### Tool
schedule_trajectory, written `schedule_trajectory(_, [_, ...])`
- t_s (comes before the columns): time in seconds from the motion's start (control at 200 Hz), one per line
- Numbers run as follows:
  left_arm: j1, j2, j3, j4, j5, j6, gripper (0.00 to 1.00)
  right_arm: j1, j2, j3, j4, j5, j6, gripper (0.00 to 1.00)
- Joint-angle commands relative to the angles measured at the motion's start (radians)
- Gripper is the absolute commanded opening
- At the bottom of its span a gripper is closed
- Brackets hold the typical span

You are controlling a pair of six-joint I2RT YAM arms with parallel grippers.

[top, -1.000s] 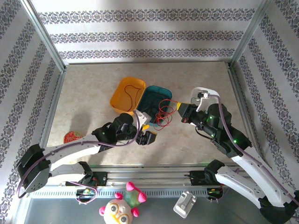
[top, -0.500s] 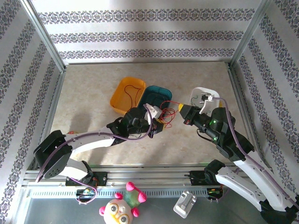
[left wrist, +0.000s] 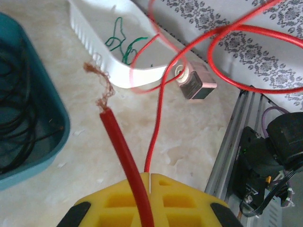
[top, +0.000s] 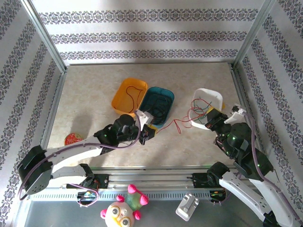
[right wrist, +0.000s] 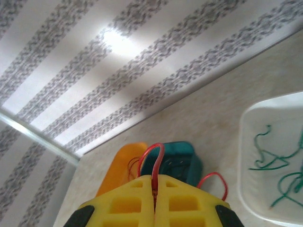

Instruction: Untangle the cables

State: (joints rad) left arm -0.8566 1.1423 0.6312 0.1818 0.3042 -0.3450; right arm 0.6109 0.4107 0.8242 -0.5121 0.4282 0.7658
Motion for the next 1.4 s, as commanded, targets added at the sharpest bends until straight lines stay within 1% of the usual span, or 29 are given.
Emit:
schedule_trajectory(0.0, [0.057, -0.104, -0.048, -0.092, -0.064, -0.021, 0.0, -0.009, -0.007, -0.004, -0.074, 0.116, 0.012, 0.0])
schedule_trajectory(0.095, [0.147, -0.2, -0.081, -0.09, -0.064, -0.059, 0.0, -0.013, 0.01, 0.0, -0.084, 0.1, 0.017, 0.0])
schedule_trajectory(0.215, [0.303, -0.301, -0.095, -0.08, -0.049, -0.107, 0.0, -0.018, 0.032, 0.0, -0.089, 0.09, 0.044, 0.0])
schedule_trajectory(0.34, [0.456, -0.337, -0.065, -0.077, 0.04, -0.141, 0.0, -0.023, 0.034, -0.012, -0.079, 0.074, 0.059, 0.0])
schedule_trajectory(0.4, [0.502, -0.333, -0.044, -0.08, 0.067, -0.153, 0.0, -0.025, 0.04, -0.013, -0.071, 0.049, 0.051, 0.0])
schedule_trajectory(0.5, [0.557, -0.322, -0.026, -0.076, 0.072, -0.172, 0.0, -0.027, 0.058, -0.006, -0.069, 0.002, 0.036, 0.0])
schedule_trajectory(0.645, [0.645, -0.312, -0.029, -0.069, 0.043, -0.232, 0.0, -0.03, 0.069, 0.001, -0.072, -0.03, 0.027, 0.0])
schedule_trajectory(0.695, [0.669, -0.315, -0.04, -0.055, 0.034, -0.262, 0.0, -0.032, 0.075, 0.002, -0.059, -0.065, 0.007, 0.0])
schedule_trajectory(0.765, [0.672, -0.305, -0.032, -0.046, 0.066, -0.224, 0.0, -0.042, 0.111, 0.012, -0.048, -0.163, -0.034, 0.0])
schedule_trajectory(0.845, [0.65, -0.279, 0.007, -0.099, 0.104, -0.155, 0.0, -0.048, 0.193, 0.032, -0.051, -0.318, -0.074, 0.0])
schedule_trajectory(0.919, [0.624, -0.269, 0.033, -0.125, 0.129, -0.108, 0.0, -0.045, 0.279, 0.034, -0.043, -0.456, -0.079, 0.0])
schedule_trajectory(0.969, [0.618, -0.265, 0.051, -0.137, 0.145, -0.098, 0.0, -0.036, 0.318, 0.024, -0.023, -0.505, -0.068, 0.0])
schedule_trajectory(1.084, [0.61, -0.262, 0.075, -0.124, 0.178, -0.114, 0.0, -0.016, 0.339, -0.023, 0.053, -0.497, -0.03, 0.0])
schedule_trajectory(1.149, [0.61, -0.264, 0.081, -0.116, 0.178, -0.125, 0.0, -0.016, 0.339, -0.035, 0.064, -0.457, -0.014, 0.0])
schedule_trajectory(1.189, [0.611, -0.275, 0.083, -0.116, 0.142, -0.134, 0.0, -0.018, 0.335, -0.036, 0.046, -0.406, 0.001, 0.0])
schedule_trajectory(1.294, [0.61, -0.328, 0.075, -0.13, -0.024, -0.15, 0.0, -0.049, 0.302, -0.058, -0.024, -0.292, 0.078, 0.0])
schedule_trajectory(1.349, [0.61, -0.352, 0.084, -0.147, -0.088, -0.152, 0.0, -0.08, 0.279, -0.089, -0.062, -0.276, 0.145, 0.0])
schedule_trajectory(1.394, [0.611, -0.365, 0.088, -0.144, -0.088, -0.146, 0.0, -0.104, 0.26, -0.128, -0.071, -0.299, 0.183, 0.02])
